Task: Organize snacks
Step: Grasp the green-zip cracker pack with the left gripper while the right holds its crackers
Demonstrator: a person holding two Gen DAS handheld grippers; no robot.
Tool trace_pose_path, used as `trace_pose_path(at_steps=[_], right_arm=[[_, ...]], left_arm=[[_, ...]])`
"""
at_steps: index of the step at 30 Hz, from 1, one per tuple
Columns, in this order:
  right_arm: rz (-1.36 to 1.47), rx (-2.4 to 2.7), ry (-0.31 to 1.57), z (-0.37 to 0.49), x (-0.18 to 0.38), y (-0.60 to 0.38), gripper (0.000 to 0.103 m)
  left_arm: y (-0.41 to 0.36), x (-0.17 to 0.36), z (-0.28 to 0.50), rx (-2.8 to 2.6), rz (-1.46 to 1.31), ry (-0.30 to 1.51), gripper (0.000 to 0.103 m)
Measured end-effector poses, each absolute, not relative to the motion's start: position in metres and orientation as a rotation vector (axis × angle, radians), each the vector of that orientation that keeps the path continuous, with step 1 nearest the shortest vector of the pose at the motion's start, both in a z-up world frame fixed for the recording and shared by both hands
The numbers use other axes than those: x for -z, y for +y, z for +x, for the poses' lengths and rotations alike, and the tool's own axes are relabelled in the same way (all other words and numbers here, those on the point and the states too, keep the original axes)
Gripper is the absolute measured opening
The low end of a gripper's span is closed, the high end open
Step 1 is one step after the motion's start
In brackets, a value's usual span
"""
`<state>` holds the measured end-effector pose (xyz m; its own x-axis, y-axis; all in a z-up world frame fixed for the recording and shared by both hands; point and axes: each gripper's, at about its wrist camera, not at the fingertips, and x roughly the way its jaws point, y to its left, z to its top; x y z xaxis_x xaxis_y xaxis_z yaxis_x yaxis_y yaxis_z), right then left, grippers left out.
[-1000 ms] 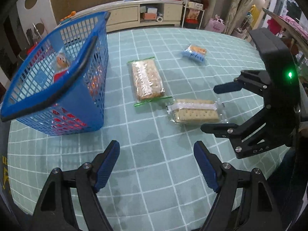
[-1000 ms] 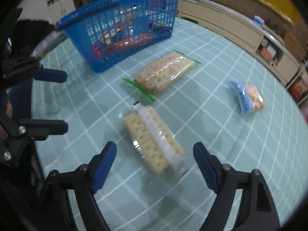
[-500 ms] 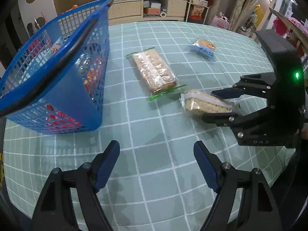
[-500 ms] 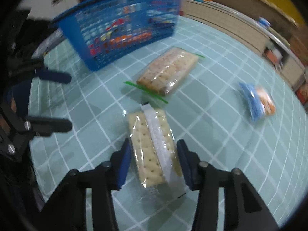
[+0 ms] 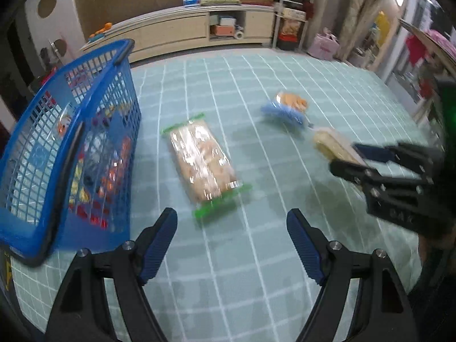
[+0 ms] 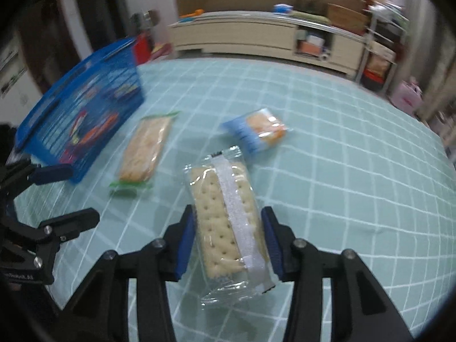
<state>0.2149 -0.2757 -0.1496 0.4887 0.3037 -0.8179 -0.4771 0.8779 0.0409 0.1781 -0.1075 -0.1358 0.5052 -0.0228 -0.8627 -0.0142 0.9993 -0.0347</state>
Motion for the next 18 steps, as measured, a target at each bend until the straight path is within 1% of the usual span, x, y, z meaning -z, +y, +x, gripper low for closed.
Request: trace_pose_path(at_steps=[10,18], right_arm=[[-0.163,-0.401,0.907,0.247,0.136,-0.270,0.050],[-0.199,-0.415,0.924,0.254,0.154,-0.260,0.050]], left_arm=[[-0.104,0.150,0.229,-0.052,-0.096,1.071,0.077],[-0.087,0.178,0.251,-0.157,-0.163,1.120,0.077]])
